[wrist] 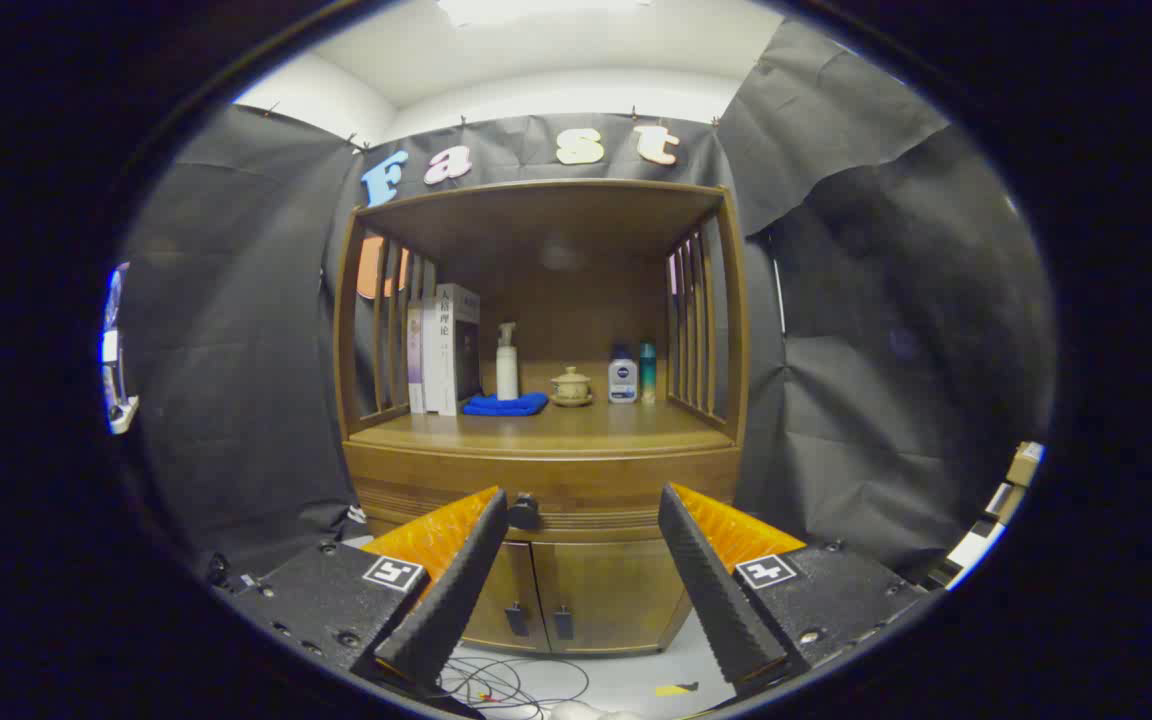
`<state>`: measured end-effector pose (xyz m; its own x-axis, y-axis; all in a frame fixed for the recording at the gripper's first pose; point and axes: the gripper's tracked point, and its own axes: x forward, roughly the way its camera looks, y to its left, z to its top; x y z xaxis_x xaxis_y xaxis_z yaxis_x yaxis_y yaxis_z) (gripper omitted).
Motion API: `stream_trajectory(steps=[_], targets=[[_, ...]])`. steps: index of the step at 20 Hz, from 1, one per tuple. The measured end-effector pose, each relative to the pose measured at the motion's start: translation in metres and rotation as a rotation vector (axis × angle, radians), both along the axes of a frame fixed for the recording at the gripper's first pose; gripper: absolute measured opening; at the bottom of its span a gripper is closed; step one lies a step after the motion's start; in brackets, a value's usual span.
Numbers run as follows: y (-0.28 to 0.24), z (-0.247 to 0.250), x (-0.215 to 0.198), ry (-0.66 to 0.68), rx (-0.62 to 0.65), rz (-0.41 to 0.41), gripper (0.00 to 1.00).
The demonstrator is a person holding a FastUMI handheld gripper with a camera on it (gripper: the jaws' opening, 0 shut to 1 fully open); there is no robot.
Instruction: Pull open the drawer, take out the items inside it, and place them on the countertop above the cabinet.
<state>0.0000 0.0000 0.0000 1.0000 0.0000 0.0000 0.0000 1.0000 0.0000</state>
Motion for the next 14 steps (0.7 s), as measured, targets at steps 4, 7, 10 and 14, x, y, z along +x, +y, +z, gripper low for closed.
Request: stream_trajectory(steps=[4, 7, 10, 14], targets=[[-0.0022, 0.0016, -0.0003, 0.0, 0.011, 0.001, 0.98], [-0.0042, 0.0038, -0.0007, -0.003, 0.007, -0.002, 0.98], [-0.0036, 0.0053, -0.0023, -0.007, 0.002, 0.001, 0.98], [-0.0026, 0.0047, 0.0011, -0.01, 0.004, -0.001, 0.98]])
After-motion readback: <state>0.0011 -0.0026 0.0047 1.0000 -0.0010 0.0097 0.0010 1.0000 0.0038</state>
